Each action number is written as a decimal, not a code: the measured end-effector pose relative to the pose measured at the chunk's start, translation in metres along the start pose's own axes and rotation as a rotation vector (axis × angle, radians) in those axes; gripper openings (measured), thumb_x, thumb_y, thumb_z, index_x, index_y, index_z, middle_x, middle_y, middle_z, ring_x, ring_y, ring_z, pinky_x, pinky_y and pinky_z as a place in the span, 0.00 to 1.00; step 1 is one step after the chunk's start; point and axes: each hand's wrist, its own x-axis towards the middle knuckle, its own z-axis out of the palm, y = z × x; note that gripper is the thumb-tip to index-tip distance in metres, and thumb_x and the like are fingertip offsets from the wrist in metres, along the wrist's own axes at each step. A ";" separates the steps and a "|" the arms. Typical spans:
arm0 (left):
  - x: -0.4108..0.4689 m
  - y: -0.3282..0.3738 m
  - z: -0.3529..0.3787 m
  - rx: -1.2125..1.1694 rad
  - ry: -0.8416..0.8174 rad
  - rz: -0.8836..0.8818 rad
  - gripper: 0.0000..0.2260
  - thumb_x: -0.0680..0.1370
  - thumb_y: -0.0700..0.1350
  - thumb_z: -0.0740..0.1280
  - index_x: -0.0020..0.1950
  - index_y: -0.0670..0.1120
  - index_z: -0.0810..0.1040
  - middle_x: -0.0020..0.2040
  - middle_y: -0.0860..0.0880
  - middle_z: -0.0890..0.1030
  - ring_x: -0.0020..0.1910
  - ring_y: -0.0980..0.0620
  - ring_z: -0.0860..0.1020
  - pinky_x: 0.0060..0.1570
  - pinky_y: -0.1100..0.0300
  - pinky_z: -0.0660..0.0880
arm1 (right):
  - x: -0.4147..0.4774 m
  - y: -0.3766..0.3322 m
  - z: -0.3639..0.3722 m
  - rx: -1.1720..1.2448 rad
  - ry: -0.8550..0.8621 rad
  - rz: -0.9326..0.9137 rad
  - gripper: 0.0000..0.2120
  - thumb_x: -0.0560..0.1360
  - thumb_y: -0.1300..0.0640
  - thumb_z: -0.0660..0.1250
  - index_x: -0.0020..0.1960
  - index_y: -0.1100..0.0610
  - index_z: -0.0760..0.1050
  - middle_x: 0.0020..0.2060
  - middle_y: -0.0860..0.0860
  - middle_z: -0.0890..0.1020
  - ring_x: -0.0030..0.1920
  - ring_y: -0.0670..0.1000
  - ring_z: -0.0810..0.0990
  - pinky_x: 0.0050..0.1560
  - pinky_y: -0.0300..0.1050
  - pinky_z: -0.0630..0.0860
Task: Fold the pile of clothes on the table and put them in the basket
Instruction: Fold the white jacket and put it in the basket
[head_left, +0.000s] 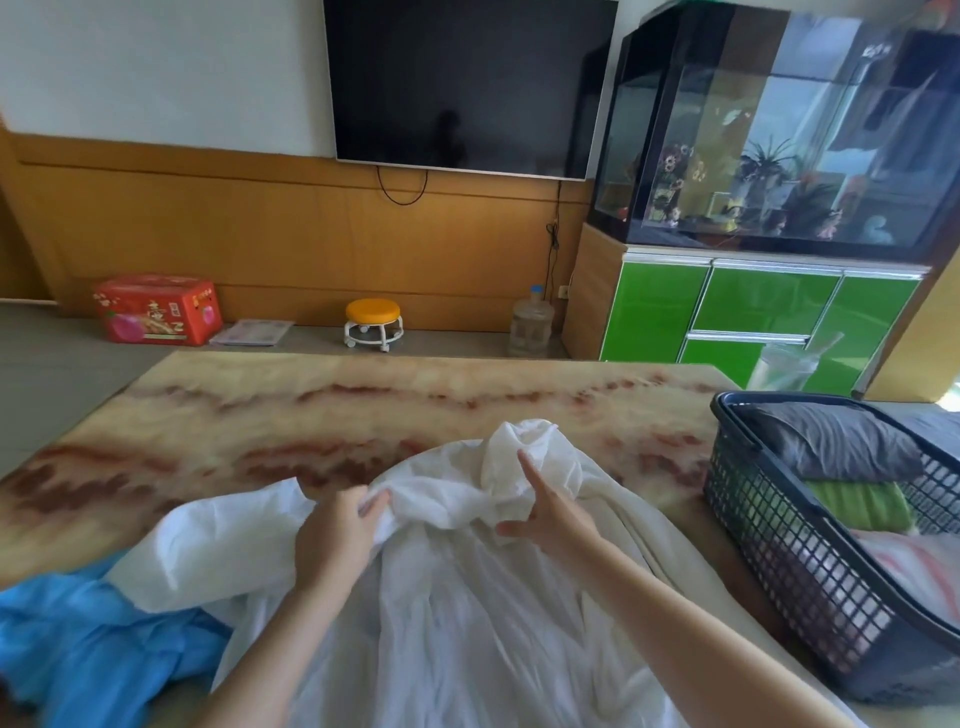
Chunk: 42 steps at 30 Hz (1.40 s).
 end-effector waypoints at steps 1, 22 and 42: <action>0.007 0.003 -0.002 -0.135 0.011 -0.080 0.18 0.79 0.50 0.62 0.31 0.43 0.67 0.27 0.48 0.71 0.31 0.47 0.71 0.30 0.56 0.62 | 0.009 -0.004 0.004 -0.032 0.005 0.027 0.44 0.67 0.46 0.74 0.75 0.42 0.53 0.51 0.48 0.74 0.50 0.50 0.75 0.41 0.40 0.68; -0.002 0.000 0.012 0.164 -0.188 0.258 0.15 0.77 0.52 0.66 0.63 0.56 0.76 0.67 0.54 0.72 0.76 0.50 0.52 0.71 0.51 0.38 | 0.046 -0.010 0.000 0.003 -0.165 -0.068 0.30 0.70 0.56 0.73 0.70 0.49 0.68 0.72 0.50 0.64 0.71 0.52 0.64 0.66 0.45 0.64; -0.027 -0.025 0.029 0.431 -0.541 0.186 0.40 0.72 0.70 0.56 0.74 0.61 0.35 0.71 0.51 0.25 0.67 0.50 0.21 0.54 0.49 0.17 | 0.116 -0.076 -0.068 0.478 0.332 -0.245 0.48 0.70 0.78 0.50 0.75 0.44 0.32 0.76 0.53 0.48 0.72 0.60 0.61 0.59 0.51 0.74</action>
